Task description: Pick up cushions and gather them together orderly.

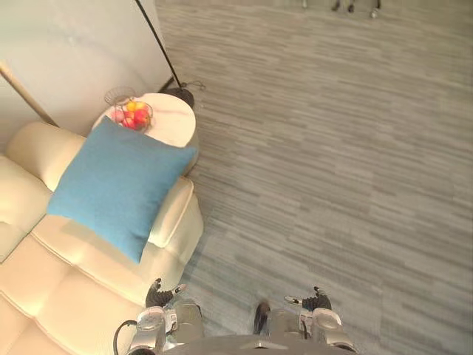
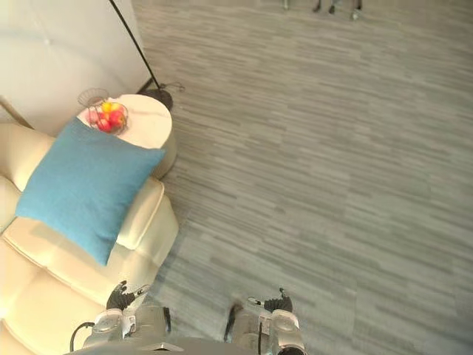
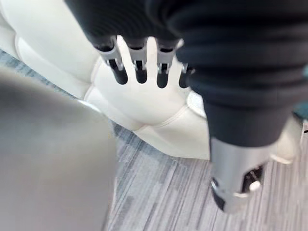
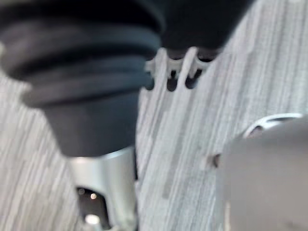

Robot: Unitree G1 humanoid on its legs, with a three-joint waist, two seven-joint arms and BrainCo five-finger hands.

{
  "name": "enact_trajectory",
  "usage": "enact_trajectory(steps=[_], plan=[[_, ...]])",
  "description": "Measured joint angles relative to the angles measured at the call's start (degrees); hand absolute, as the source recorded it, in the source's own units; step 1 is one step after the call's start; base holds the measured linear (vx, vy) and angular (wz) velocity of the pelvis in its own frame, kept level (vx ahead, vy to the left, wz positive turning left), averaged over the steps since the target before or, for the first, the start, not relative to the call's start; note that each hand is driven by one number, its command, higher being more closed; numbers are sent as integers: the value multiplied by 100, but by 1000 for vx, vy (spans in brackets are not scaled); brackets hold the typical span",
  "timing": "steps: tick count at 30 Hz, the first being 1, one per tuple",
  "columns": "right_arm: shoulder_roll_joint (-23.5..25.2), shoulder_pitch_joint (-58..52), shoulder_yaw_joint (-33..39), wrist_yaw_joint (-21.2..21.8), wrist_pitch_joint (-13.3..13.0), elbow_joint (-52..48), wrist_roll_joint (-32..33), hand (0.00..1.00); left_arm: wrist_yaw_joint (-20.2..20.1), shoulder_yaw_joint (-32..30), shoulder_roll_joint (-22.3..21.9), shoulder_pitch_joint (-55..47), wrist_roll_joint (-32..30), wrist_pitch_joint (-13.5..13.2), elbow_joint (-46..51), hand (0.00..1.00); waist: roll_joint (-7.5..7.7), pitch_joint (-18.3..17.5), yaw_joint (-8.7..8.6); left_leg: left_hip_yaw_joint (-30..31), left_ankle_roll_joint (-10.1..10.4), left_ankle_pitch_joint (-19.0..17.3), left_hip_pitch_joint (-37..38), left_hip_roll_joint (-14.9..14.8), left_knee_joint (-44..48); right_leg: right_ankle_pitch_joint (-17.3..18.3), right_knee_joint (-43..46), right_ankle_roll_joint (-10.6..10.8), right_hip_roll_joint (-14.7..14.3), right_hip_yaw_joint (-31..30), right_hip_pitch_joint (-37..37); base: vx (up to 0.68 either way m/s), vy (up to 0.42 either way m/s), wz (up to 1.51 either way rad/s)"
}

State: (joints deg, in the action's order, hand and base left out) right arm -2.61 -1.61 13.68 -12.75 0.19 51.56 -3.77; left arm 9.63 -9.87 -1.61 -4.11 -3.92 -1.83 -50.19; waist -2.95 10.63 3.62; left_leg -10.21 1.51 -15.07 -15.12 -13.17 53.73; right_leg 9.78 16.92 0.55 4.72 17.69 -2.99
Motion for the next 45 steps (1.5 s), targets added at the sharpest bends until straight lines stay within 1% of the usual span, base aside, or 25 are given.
enact_trajectory(steps=[1, 3, 4, 5, 6, 7, 10, 12, 13, 14, 15, 17, 19, 21, 23, 24, 25, 27, 29, 30, 32, 35, 37, 40, 45], plan=[[-3, 1, 5, -1, 0, 24, 0, 0, -1, 7, 1, 1, 14, -8, 4, 0, 6, -2, 8, -112, -1, -2, -11, 23, -257, 4, -86, 7, 24, 66, 72, 382, -62, 71], [-19, 16, 87, -5, 6, 123, -1, 0, -2, 127, 37, 39, 38, -50, 2, 0, 36, -5, 38, -638, 84, 67, -101, 279, -1990, -22, -397, 82, 187, 485, 363, 364, 7, 78], [-19, 11, 117, -6, 7, 131, 0, 0, -1, 148, 43, 49, 38, -50, -5, 0, 38, -4, 38, -765, 86, 156, -81, 337, -2358, -27, -446, 97, 225, 566, 406, 344, 73, 99], [-30, 2, 240, -9, 8, 156, -2, 0, 0, 217, 59, 51, 37, -50, -65, 0, 23, -13, 31, -1094, 26, 758, 14, 530, -3430, -1, -519, 227, 289, 819, 548, 288, 100, 82], [-57, 0, 260, -12, 11, 194, -4, 0, -4, 233, 55, 43, 44, -68, -101, 0, -8, -27, 57, -1201, -165, 1380, 121, 592, -3901, 51, -523, 315, 274, 872, 623, 357, 128, 88], [-47, 71, 226, -15, 19, 353, -6, 0, -7, 248, 151, 97, 37, -74, -102, 0, 164, -35, 76, -1168, -385, 1407, 239, 829, -4026, 107, -540, 409, 403, 858, 722, 277, 98, 49], [36, 151, 222, -3, 4, 376, -14, 0, -11, 260, 311, 118, 47, -84, -162, 0, 392, -66, 90, -975, -499, 1207, 412, 1132, -4120, 87, -121, 466, 676, 851, 787, 275, 104, 52], [8, 97, 214, 3, 7, 404, -24, 0, -5, 271, 337, 118, 41, -92, -277, 0, 390, -67, 46, -701, -563, 982, 788, 1268, -4098, -99, 1439, 757, 1082, 756, 505, 320, 139, 71], [14, 62, 160, 10, 7, 401, -67, 0, -5, 317, 394, 118, 37, -62, -335, 0, 398, -70, -14, -525, -584, 885, 978, 1329, -4079, -267, 2476, 794, 1289, 505, 200, 330, 127, 92], [14, 21, 37, 13, 6, 391, -74, 0, -5, 341, 441, 117, 32, -42, -371, 0, 421, -86, -81, -344, -594, 846, 1105, 1353, -4074, -150, 3164, 724, 1307, 224, -70, 257, 81, 103], [33, 1, 0, 22, -5, 334, -61, 0, -5, 340, 511, 101, 28, -34, -440, 0, 417, -80, -104, -158, -597, 838, 1240, 1390, -4120, 0, 3568, 700, 1257, -11, -301, 233, 30, 103], [45, 7, -12, 23, 0, 339, -72, 0, 8, 310, 572, 77, 23, 18, -437, 0, 433, -86, -71, 222, -598, 837, 1485, 1428, -4259, 287, 3454, 649, 935, -444, -605, 205, -36, 105], [83, -17, 4, 22, -36, 327, -59, 0, 8, 228, 550, 54, 24, 21, -436, 0, 438, -93, -94, 698, -567, 817, 1563, 1465, -4287, 438, 2628, 609, 548, -886, -741, 130, -98, 122], [125, -26, 16, 29, -48, 315, -45, 0, 12, 112, 498, 52, 13, 23, -437, 0, 427, -104, -93, 1228, -494, 705, 1553, 1484, -4270, 372, 1113, 604, 81, -1760, -789, 99, -182, 123], [165, -66, 50, 30, -46, 317, -37, 0, 11, 78, 498, 36, -23, 22, -434, 0, 475, -144, -105, 1525, -388, 631, 1464, 1551, -4174, 88, 314, 532, 11, -2057, -709, 50, -225, 110], [238, -147, 99, 32, -46, 330, 0, 0, 15, -28, 496, 13, -23, 15, -418, 0, 649, -259, -71, 1776, -269, 496, 1403, 1708, -4033, -256, 139, 447, 184, -2025, -686, 134, -391, 112], [239, -153, 121, 31, -44, 327, 11, 0, 22, -57, 470, 13, -24, 17, -419, 0, 678, -304, -61, 1864, -202, 428, 1402, 1712, -3964, -336, 206, 468, 200, -1951, -660, 172, -344, 103], [183, -169, 117, 26, -35, 322, 1, 0, 51, -172, 274, -55, -17, 16, -415, 0, 452, -429, -46, 1979, 15, 317, 1294, 1420, -3855, -214, 108, 378, 80, -1461, -528, 169, -287, 77], [122, -198, 132, 22, -40, 291, 3, 0, 59, -252, 69, -78, -13, 18, -434, 0, 224, -524, -71, 1977, 164, 396, 1206, 1142, -3904, -264, -152, 298, -39, -1047, -330, 182, -254, 84], [119, -202, 232, 22, -37, 291, 4, 0, 81, -305, 10, -101, -11, 18, -435, 0, 184, -535, -51, 1971, 281, 470, 1232, 1003, -4015, -291, -333, 253, -109, -808, -146, 137, -162, 75], [118, -199, 271, 21, -38, 285, 5, 0, 82, -316, 17, -82, -10, 18, -434, 0, 237, -530, -69, 1788, 357, 588, 1227, 891, -4112, -302, -494, 237, -134, -576, 24, 153, -128, 63], [99, -81, 542, 2, -35, 236, 8, 0, 106, -332, 86, -53, 64, 19, -432, 0, 303, -542, -48, 1161, 362, 747, 1236, 808, -4242, -326, -636, 206, -100, -462, 122, 96, -33, 26], [72, -36, 768, -1, -28, -208, 14, 0, 120, -324, 270, -62, 127, 25, -432, 0, 403, -562, -74, 845, 352, 895, 1336, 819, -4453, -427, -826, 215, -78, -496, 182, 35, 27, -7], [-136, -47, 953, -5, -3, -965, 114, 0, 125, -365, 572, -74, 154, 49, -361, 0, 455, -591, -113, 834, 345, 1019, 1433, 861, -4684, -549, -1066, 235, -78, -507, 300, 16, 11, -2], [-849, 35, 1302, -35, -80, -2240, 113, 0, 204, -684, 986, -132, 219, 51, 139, 0, 444, -615, -193, 808, 330, 1401, 1645, 871, -5290, -682, -1185, 209, -105, -519, 303, -69, -9, 1]])
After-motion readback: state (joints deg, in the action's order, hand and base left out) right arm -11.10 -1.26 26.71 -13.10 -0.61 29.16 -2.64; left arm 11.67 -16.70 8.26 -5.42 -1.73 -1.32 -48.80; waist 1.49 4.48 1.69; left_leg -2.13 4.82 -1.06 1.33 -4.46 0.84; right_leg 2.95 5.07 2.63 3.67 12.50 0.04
